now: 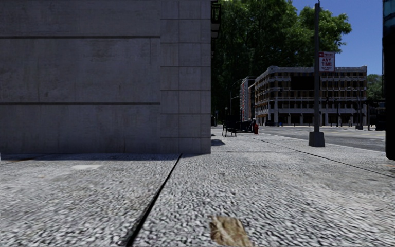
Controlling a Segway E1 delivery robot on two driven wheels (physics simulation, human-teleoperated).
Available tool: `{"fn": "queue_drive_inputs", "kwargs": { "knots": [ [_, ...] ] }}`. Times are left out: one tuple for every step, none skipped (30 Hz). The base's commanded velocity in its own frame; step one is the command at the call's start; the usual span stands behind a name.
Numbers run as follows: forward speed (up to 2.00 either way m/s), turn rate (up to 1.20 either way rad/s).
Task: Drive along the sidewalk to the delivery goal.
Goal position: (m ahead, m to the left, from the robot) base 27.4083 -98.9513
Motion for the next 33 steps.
{"fn": "queue_drive_inputs", "kwargs": {
  "knots": [
    [1.51, -0.56],
    [1.55, -0.56],
    [1.55, -0.56],
    [1.56, -0.56],
    [1.56, -0.56],
    [1.56, -0.56],
    [1.56, -0.56],
    [1.56, -0.56],
    [1.56, -0.56],
    [1.56, -0.56],
    [1.56, -0.56],
    [1.56, -0.56],
    [1.56, -0.56],
    [1.56, -0.56],
    [1.56, -0.56],
    [1.56, -0.56],
    [1.56, -0.56],
    [1.56, -0.55],
    [1.56, -0.52],
    [1.57, -0.50],
    [1.58, -0.48],
    [1.63, -0.45],
    [1.68, -0.37],
    [1.70, -0.32],
    [1.70, -0.32],
    [1.70, -0.31],
    [1.70, -0.30],
    [1.70, -0.29],
    [1.70, -0.28],
    [1.71, -0.25],
    [1.74, 0.00],
    [1.74, 0.00],
    [1.76, 0.00]
  ]
}}
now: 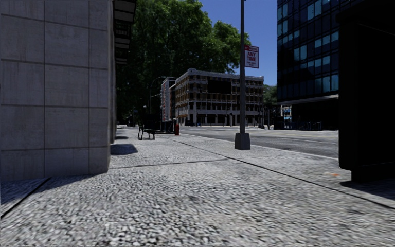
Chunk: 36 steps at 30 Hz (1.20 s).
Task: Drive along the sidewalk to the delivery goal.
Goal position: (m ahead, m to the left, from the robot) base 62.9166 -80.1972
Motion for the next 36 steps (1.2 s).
{"fn": "queue_drive_inputs", "kwargs": {
  "knots": [
    [1.81, 0.00],
    [1.90, 0.00],
    [2.00, 0.00],
    [2.00, 0.00],
    [2.00, 0.00],
    [2.00, 0.00],
    [2.00, 0.00],
    [2.00, 0.00],
    [2.00, 0.00],
    [2.00, 0.00],
    [2.00, 0.00],
    [2.00, 0.00],
    [2.00, 0.00],
    [2.00, 0.00],
    [2.00, 0.00],
    [2.00, 0.00],
    [2.00, 0.00],
    [2.00, 0.00],
    [2.00, 0.00],
    [2.00, 0.00],
    [2.00, 0.00],
    [2.00, 0.00],
    [2.00, 0.00],
    [2.00, 0.00],
    [2.00, 0.00],
    [2.00, 0.00],
    [2.00, 0.00],
    [2.00, 0.00],
    [2.00, 0.00],
    [2.00, 0.00],
    [2.00, 0.00],
    [2.00, 0.00],
    [2.00, 0.00],
    [2.00, 0.00],
    [2.00, 0.07],
    [2.00, 0.27]
  ]
}}
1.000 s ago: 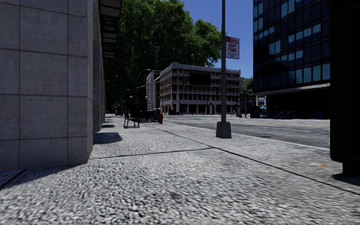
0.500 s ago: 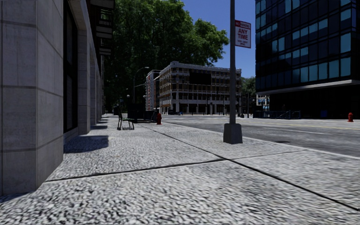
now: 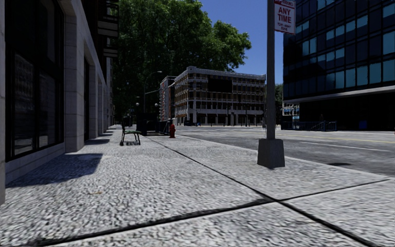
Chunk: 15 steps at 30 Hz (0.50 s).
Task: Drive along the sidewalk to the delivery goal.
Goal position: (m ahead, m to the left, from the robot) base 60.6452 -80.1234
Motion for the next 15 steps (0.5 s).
{"fn": "queue_drive_inputs", "kwargs": {
  "knots": [
    [2.00, 0.33],
    [2.00, 0.35],
    [2.00, 0.35],
    [2.00, 0.33],
    [2.00, 0.15],
    [2.00, 0.00],
    [2.00, 0.00],
    [2.00, 0.00],
    [2.00, 0.00],
    [2.00, 0.00],
    [2.00, 0.00],
    [2.00, 0.00],
    [2.00, 0.00],
    [2.00, 0.00],
    [2.00, 0.00]
  ]
}}
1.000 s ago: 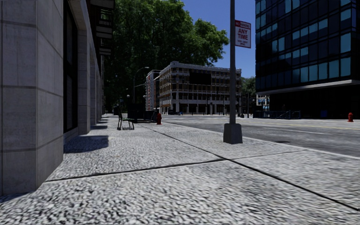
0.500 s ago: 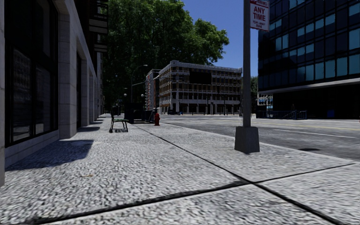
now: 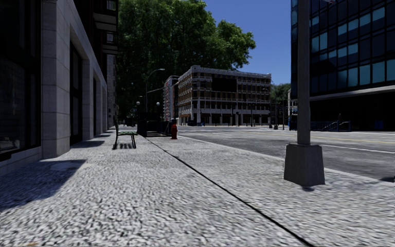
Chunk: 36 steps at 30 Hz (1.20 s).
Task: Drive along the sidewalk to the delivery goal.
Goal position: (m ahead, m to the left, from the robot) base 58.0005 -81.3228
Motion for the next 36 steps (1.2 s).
{"fn": "queue_drive_inputs", "kwargs": {
  "knots": [
    [2.00, 0.00],
    [2.00, 0.00],
    [2.00, 0.00],
    [2.00, 0.00],
    [2.00, 0.00],
    [2.00, 0.00],
    [2.00, 0.00],
    [2.00, 0.00],
    [2.00, 0.00],
    [2.00, 0.00],
    [2.00, 0.03],
    [2.00, 0.05],
    [2.00, 0.05],
    [2.00, 0.06],
    [2.00, 0.07],
    [2.00, 0.08],
    [2.00, 0.08],
    [2.00, 0.09],
    [2.00, 0.09],
    [2.00, 0.09],
    [2.00, 0.09],
    [2.00, 0.09],
    [2.00, 0.09],
    [2.00, 0.09],
    [2.00, 0.12],
    [2.00, 0.15],
    [2.00, 0.17],
    [2.00, 0.17],
    [2.00, 0.17],
    [2.00, 0.17],
    [2.00, 0.18],
    [2.00, 0.19],
    [2.00, 0.22],
    [2.00, 0.26],
    [2.00, 0.29],
    [2.00, 0.29]
  ]
}}
